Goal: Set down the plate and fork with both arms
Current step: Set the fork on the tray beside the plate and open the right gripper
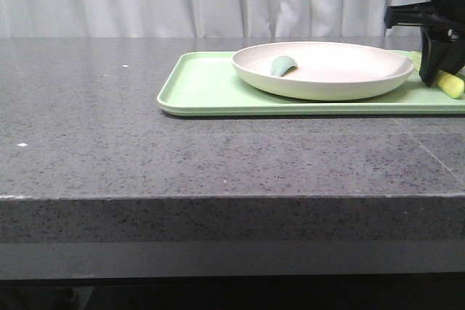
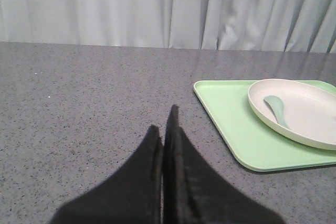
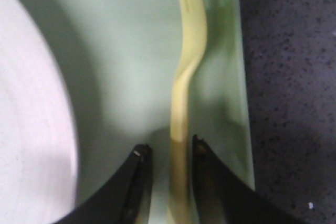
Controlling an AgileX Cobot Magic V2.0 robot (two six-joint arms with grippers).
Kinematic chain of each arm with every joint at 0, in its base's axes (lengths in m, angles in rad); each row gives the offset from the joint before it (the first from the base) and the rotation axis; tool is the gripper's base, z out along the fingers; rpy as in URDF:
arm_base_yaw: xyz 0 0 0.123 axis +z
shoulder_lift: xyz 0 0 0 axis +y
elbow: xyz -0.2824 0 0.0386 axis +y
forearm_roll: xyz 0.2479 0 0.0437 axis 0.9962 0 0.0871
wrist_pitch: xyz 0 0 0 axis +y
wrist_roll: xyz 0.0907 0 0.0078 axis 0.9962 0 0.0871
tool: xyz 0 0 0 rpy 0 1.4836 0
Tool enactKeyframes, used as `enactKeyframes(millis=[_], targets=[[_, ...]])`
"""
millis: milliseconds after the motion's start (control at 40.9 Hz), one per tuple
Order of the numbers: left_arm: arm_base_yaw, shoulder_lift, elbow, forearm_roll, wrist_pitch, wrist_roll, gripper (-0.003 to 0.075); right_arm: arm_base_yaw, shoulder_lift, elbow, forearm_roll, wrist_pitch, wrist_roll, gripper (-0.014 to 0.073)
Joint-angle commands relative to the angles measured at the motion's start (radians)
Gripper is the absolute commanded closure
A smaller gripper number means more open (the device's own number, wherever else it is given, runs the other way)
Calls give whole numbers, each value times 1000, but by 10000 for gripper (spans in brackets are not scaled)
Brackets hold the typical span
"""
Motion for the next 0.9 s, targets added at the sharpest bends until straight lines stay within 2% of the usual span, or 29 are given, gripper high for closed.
enactKeyframes(millis=[0,220,440,489,538,660,709,880], targets=[[-9,4,-27,-6,-84,2,738,-4,-94,-26,-6,-27,-11,288],[-9,4,-27,-6,-84,2,738,-4,-218,-27,-6,-25,-17,266],[-9,4,-27,-6,-84,2,738,-2,-341,-24,-6,44,-53,261],[-9,4,-27,-6,-84,2,738,-2,-368,-15,-6,54,-58,297],[-9,4,-27,-6,-84,2,738,-2,-400,3,-6,52,-60,368],[-9,4,-27,-6,-84,2,738,-2,-505,97,-6,9,-60,608],[-9,4,-27,-6,-84,2,738,-2,-557,154,-6,-35,-62,669],[-9,4,-27,-6,-84,2,738,-2,-777,416,-6,-218,-91,663]])
